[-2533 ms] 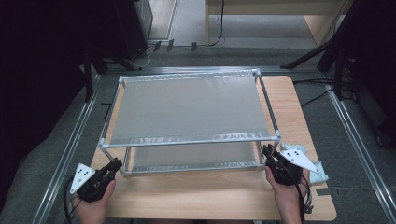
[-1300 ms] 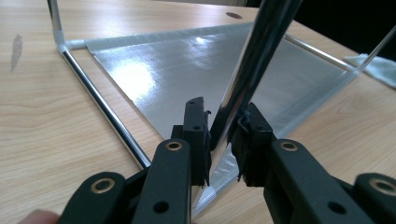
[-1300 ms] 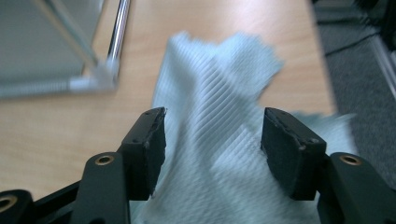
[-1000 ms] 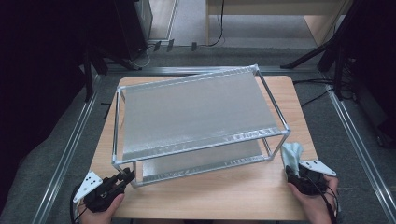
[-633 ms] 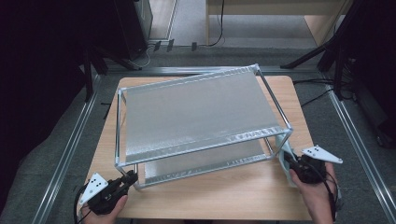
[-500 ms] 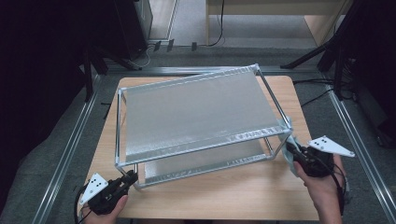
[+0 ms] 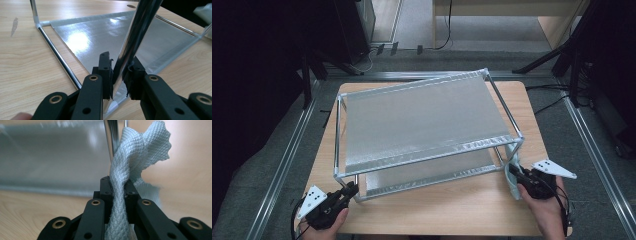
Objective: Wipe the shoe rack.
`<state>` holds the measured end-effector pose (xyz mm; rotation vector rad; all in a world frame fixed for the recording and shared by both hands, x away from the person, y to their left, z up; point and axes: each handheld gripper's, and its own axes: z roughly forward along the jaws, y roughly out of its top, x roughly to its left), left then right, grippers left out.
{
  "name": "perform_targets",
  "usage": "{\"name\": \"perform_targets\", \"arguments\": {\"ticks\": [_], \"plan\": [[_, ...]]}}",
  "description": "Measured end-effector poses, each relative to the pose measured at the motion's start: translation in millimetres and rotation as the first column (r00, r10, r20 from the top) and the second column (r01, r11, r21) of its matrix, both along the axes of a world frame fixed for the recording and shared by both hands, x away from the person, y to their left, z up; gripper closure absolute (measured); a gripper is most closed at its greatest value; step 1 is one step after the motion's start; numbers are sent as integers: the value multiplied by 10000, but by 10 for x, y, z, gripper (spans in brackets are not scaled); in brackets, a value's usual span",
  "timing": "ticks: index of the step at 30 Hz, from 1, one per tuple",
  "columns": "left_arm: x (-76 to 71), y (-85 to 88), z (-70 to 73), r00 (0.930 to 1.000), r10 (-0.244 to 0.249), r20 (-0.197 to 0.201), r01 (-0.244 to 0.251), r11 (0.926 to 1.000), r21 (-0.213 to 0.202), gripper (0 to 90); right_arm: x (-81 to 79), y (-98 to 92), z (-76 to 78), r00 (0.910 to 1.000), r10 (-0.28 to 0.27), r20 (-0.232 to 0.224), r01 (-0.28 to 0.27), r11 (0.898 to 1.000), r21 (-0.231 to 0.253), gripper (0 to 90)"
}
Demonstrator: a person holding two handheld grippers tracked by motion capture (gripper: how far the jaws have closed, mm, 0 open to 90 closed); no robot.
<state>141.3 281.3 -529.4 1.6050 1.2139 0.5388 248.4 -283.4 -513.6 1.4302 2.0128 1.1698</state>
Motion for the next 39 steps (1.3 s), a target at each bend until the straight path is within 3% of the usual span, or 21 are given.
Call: {"name": "perform_targets", "arguments": {"ticks": [2,4,6,10,13,16,18,20,23,25,27,28,29,31,33,35,39], "plan": [[1,0,-1,10000,-6,-1,6,10000,-22,770,58,14,-137,9949,-230,-982,206,9995,-252,818],[4,10,-3,10000,-73,-31,72,10000,-54,769,82,30,-213,9905,-292,-1345,264,9994,-225,819],[5,13,-4,9999,-108,-20,108,9999,-45,768,72,52,-190,9911,-392,-1269,364,9990,-245,820],[4,9,-2,9999,-139,1,139,9999,33,771,-3,101,9,9980,-321,-538,310,9993,-209,821],[6,9,-4,9999,-160,16,160,9999,30,771,-85,101,268,9985,-325,437,319,9994,140,821],[12,-3,-7,9998,-188,49,188,9998,32,771,-184,179,521,9884,-291,1492,258,9994,241,821],[13,-15,-9,9996,-285,65,284,9996,43,771,-248,291,637,9778,212,2085,-304,9987,410,821],[10,-38,-9,9991,-427,82,427,9991,63,772,-292,459,689,9662,856,2433,-930,9955,188,820],[6,-72,-9,9977,-670,115,668,9977,149,774,-248,697,616,9661,1245,2261,-1118,9914,-682,815],[4,-95,-10,9954,-940,169,937,9954,176,776,-139,749,482,9762,911,1967,-783,9943,-722,814],[0,-122,-6,9921,-1231,220,1223,9919,339,778,-22,720,345,9838,-5,1791,157,9964,-834,815],[-1,-134,-4,9902,-1378,246,1367,9897,431,780,26,684,291,9822,-507,1808,666,9943,-835,815],[-2,-143,-2,9888,-1472,258,1458,9880,515,782,64,633,249,9764,-1089,1866,1263,9884,-840,816],[4,-142,-2,9881,-1517,244,1504,9873,504,781,106,516,201,9613,-2157,1716,2255,9735,-393,816],[7,-138,-3,9876,-1551,221,1541,9871,443,781,99,412,200,9444,-2871,1603,2933,9559,-164,818],[7,-150,-4,9871,-1588,222,1577,9865,431,781,61,350,249,9408,-3009,1562,3032,9529,95,817],[0,-173,2,9858,-1665,203,1653,9850,496,782,-77,344,491,9218,-3090,2340,3066,9506,476,818]]}}
